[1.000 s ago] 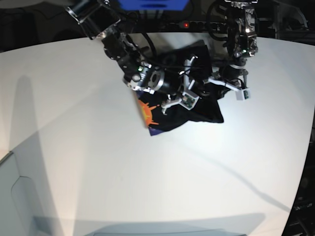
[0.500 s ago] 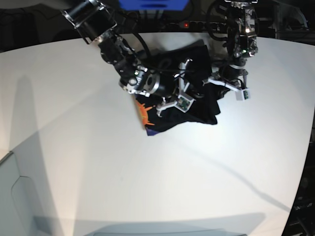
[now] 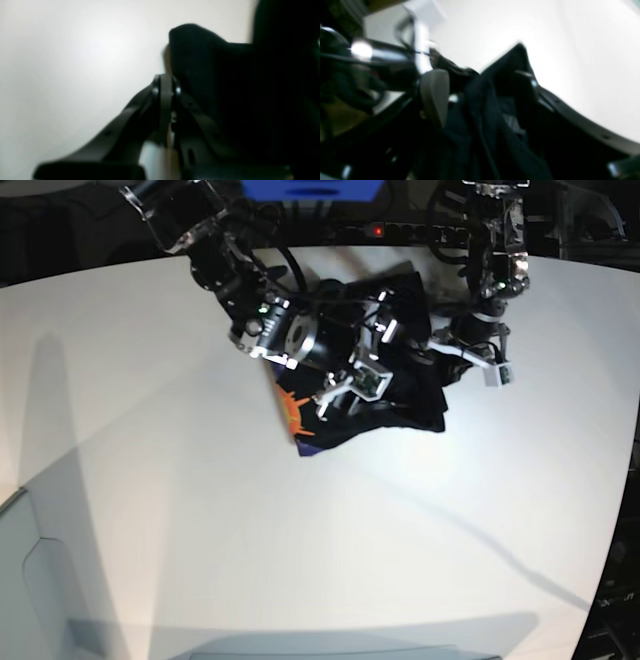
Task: Fold the T-shirt properly
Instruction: 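Lift the shirt with both grippers and fold it over onto itself, then release the shirt and pull the right gripper back from it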
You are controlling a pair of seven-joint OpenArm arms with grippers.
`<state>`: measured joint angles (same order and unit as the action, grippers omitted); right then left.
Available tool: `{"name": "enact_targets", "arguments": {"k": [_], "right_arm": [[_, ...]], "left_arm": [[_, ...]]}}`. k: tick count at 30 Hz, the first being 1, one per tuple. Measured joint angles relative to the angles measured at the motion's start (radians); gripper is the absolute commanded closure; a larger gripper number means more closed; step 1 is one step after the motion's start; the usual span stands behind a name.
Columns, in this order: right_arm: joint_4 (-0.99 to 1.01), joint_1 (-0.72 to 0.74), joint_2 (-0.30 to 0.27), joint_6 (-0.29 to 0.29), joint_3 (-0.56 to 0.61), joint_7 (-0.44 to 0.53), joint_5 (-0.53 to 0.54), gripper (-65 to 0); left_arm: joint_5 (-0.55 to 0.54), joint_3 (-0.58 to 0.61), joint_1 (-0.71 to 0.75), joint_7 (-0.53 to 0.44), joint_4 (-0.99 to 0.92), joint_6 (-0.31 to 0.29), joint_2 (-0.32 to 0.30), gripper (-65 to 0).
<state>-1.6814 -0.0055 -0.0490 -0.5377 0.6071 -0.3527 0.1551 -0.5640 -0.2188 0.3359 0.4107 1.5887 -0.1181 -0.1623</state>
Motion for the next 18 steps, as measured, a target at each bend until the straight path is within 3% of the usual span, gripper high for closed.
{"name": "enact_targets", "arguments": {"k": [5,11,18], "right_arm": [[-0.019,-0.047,-0.003,0.001,-0.117,-0.003,-0.005,-41.9],[-0.055,-0.130,-0.002,0.000,-0.236,-0.008,-0.011,-42.0],[-0.179,-0.210,-0.056,-0.002,-0.294,0.002,0.002,-41.9]], "left_arm": [[-0.001,-0.007,0.050,-0.002,0.093,0.000,-0.001,0.0],[-0.001,-0.119,0.145,0.007,0.179,-0.001,0.010,0.0],[-0.002,-0.261,0.182,0.006,0.199,-0.005,0.014,0.0]]}}
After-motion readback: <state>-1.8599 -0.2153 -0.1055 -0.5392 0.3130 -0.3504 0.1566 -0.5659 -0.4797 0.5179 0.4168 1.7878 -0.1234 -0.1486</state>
